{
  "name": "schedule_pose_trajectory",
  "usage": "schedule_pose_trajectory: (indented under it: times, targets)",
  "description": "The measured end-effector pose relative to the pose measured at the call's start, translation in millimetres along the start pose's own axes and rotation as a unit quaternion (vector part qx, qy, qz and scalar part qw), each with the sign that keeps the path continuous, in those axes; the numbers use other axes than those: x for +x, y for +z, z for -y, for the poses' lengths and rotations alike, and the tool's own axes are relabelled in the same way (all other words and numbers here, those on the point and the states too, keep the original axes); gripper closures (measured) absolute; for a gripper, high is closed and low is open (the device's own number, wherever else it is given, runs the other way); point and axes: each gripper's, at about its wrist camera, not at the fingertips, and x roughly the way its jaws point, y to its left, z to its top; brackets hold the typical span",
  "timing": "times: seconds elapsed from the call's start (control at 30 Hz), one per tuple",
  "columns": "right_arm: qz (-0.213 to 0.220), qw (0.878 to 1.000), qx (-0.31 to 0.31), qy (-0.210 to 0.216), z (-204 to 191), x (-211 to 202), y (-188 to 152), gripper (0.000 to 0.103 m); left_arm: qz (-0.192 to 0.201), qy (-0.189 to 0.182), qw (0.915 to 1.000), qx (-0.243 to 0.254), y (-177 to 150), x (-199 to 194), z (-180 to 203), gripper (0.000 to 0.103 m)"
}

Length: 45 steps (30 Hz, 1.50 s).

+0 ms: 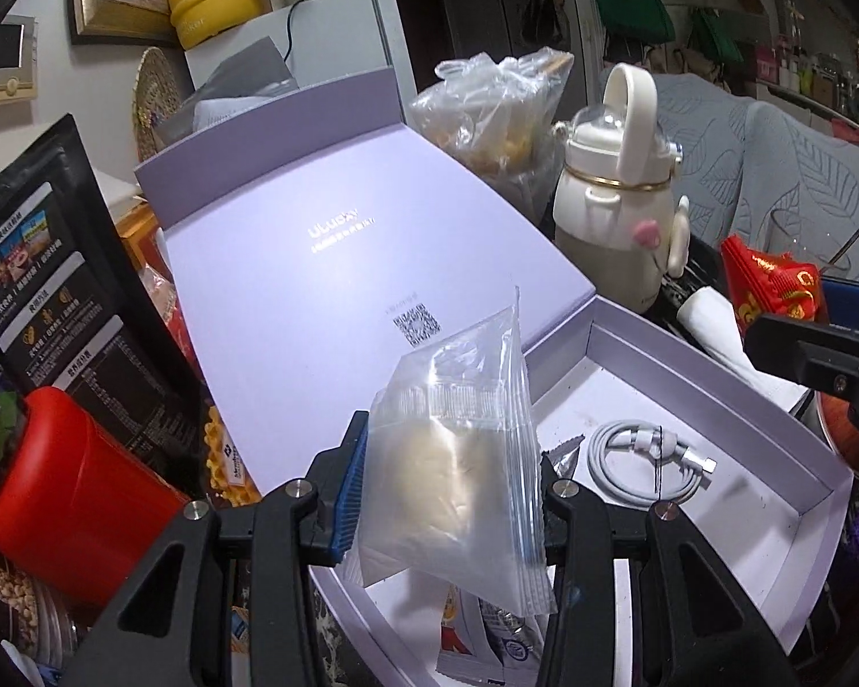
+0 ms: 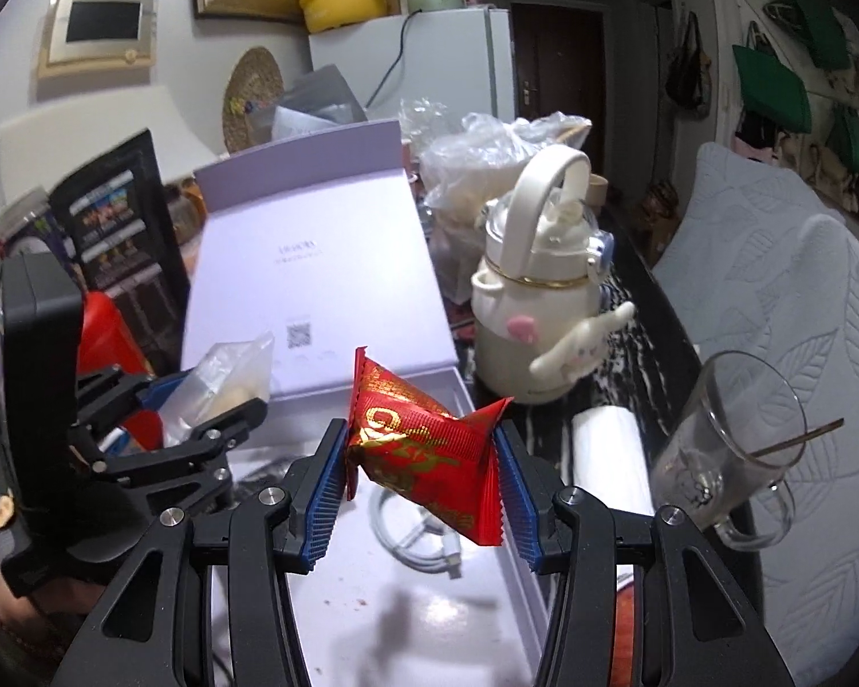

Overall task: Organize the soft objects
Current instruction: 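Open the left gripper over the box while the right drops the red packet inside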

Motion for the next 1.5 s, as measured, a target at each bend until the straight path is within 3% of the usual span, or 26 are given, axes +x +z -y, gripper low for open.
schedule_pose_trajectory:
  times: [0.57,0.8,0.9,1.07,1.5]
  targets:
    - [-0.064,0.998,0.009,0.003,4.3,33.6,-11.9,0.053,-0.094,0.006,0.9955,0.007,-9.2,38.0,3.0,0.062]
    - [-0.095,0.995,0.010,0.009,3.1,48.5,-16.1,0.051,-0.110,-0.001,0.9939,-0.004,-11.0,40.8,-0.3,0.061]
    - [-0.109,0.994,0.008,0.007,2.1,54.7,-18.9,0.051,-0.116,0.002,0.9933,-0.008,-9.0,44.8,-0.8,0.053]
    - [-0.122,0.992,0.012,0.007,4.4,60.2,-21.9,0.049,-0.122,-0.005,0.9925,-0.008,-10.0,46.2,1.7,0.031]
    - [-0.143,0.989,0.028,0.005,10.3,63.8,-23.3,0.043,-0.113,0.004,0.9936,0.000,-6.2,36.3,6.3,0.030]
